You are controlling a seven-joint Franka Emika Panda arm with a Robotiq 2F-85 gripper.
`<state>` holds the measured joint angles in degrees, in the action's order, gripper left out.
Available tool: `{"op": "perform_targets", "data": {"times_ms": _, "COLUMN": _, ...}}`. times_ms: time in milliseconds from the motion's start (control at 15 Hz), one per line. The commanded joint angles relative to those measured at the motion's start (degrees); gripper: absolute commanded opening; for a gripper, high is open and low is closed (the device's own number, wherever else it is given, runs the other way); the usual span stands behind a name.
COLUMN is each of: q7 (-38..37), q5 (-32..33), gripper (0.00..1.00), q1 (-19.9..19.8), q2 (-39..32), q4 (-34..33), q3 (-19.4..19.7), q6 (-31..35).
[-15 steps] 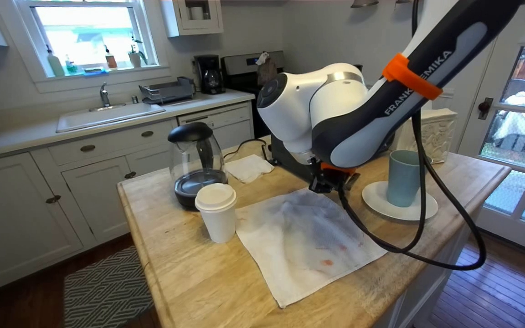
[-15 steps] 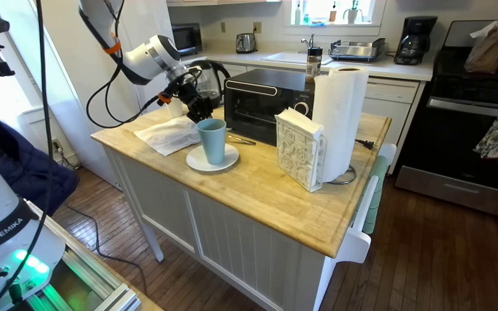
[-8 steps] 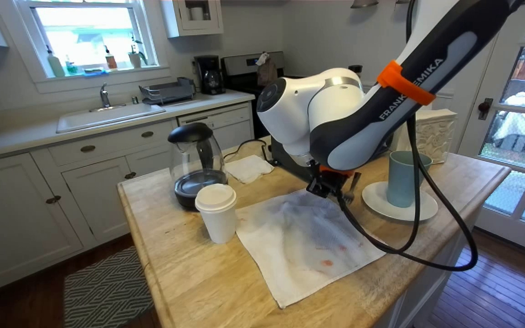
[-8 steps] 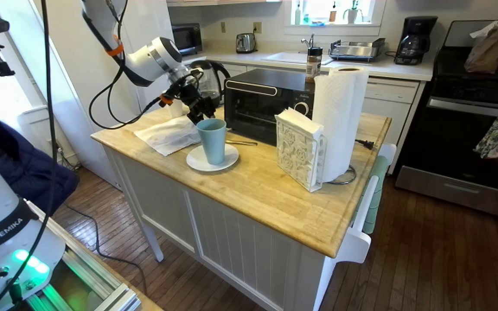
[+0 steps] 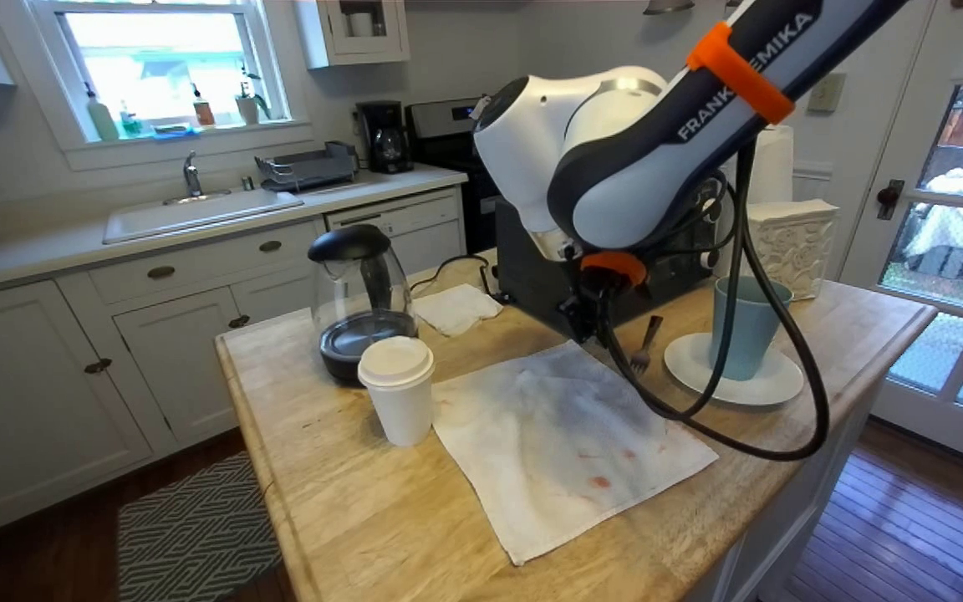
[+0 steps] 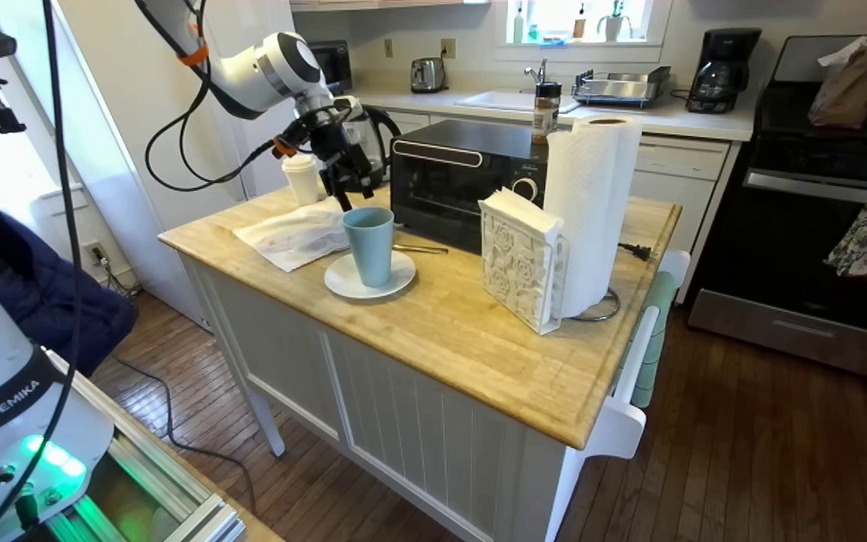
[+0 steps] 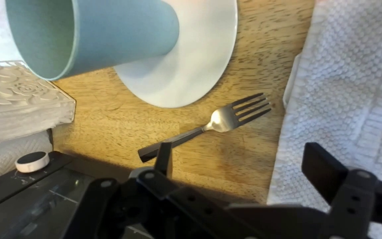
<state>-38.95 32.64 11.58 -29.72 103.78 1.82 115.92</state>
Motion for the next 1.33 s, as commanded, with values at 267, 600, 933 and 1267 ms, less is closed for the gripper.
{"op": "perform_targets", "data": {"times_ms": 267, "q7": 5.5, "q5": -7.5, "gripper": 1.0, "q1": -3.0, "q2": 11.4, "q4": 3.8, "q3": 0.4, "q6": -6.5}}
{"op": "perform_targets", "data": {"times_ms": 600, "q7": 10.7, "q5": -9.9, "gripper": 1.0, "q1": -6.4, "q2": 20.5, "q4": 7.6, "q3": 0.9, "q6": -7.4}}
{"op": "perform_targets", "data": {"times_ms": 933, "q7": 23.9, "q5": -18.9, "gripper": 1.0, "q1": -11.8, "q2": 28.8, "q4": 11.2, "q3": 1.5, "q6": -5.8}}
{"op": "perform_targets", "data": {"times_ms": 1267, "q7": 32.1, "q5": -25.6, "gripper": 1.0, "q1": -15.6, "q2": 34.5, "q4": 13.5, "q3": 3.5, "q6": -7.5}}
